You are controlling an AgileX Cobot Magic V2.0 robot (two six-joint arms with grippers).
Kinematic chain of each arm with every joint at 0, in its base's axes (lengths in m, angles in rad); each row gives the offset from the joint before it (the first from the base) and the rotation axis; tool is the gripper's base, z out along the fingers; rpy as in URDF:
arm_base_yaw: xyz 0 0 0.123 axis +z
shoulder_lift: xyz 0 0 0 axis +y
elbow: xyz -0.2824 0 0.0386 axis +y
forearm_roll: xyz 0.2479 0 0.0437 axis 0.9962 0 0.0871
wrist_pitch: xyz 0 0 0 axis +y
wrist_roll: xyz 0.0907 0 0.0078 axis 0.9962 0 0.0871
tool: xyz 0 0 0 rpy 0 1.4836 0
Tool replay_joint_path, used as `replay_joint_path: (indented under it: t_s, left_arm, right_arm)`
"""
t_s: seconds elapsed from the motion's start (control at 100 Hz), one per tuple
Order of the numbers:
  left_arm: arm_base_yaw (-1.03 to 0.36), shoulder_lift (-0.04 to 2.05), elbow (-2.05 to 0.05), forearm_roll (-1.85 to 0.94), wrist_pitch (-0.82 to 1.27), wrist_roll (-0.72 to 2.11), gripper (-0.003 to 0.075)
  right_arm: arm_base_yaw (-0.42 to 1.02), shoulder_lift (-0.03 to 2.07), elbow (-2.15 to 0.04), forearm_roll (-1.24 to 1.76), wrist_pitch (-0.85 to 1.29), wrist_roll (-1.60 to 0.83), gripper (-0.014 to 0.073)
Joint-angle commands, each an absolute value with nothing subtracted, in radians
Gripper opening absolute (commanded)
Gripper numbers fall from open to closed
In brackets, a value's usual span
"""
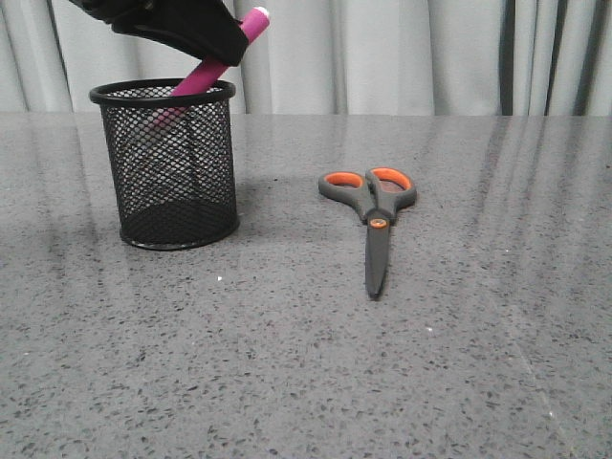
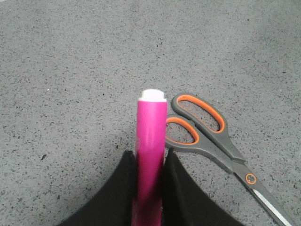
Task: Put pen and scissors into bin
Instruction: 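Lower the marker into the cup and open the left gripper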
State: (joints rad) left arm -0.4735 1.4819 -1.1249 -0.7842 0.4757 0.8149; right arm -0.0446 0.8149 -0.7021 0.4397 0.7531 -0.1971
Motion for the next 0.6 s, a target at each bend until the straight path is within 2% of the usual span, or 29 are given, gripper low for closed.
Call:
replay_joint_path:
  t_s: [0.0,0.09,0.16,0.43,0.48,0.59]
  left_arm:
    - [-0.465,1.449,-1.153,-0.804,0.455,0.814,-0.0020]
    - [-0.464,1.449,-1.153,-0.804,0.470,0.814,-0.0017]
    - [-0.464,1.449,-1.153,-0.804,0.474,0.814,0.0022]
    - [-0.464,1.442,-1.155,-0.804,0.469,0.812,0.0355]
    - [-0.464,1.433,-1.155,-0.804,0.470,0.812,0.0378]
    - [-0.464,1.387,-1.156,-0.799,0.462,0.812,0.0375]
  right_arm:
    - [-0.044,0.819,-0.740,0.463,0.710,-0.209,0.0340]
    - [-0.044,0.819,-0.740,0.463,0.710,-0.209,0.0340]
    - [-0.044,0.819,-0.740,0.463,0.710,-0.209,0.0340]
    - [-0.044,0.819,-0.740,0.463,0.712,-0.209,0.0340]
    - [-0.044,0.819,-0.740,0.463,0.714,-0.209,0.0340]
    - [-0.044,0.819,-0.740,0.464,0.717,-0.209,0.0340]
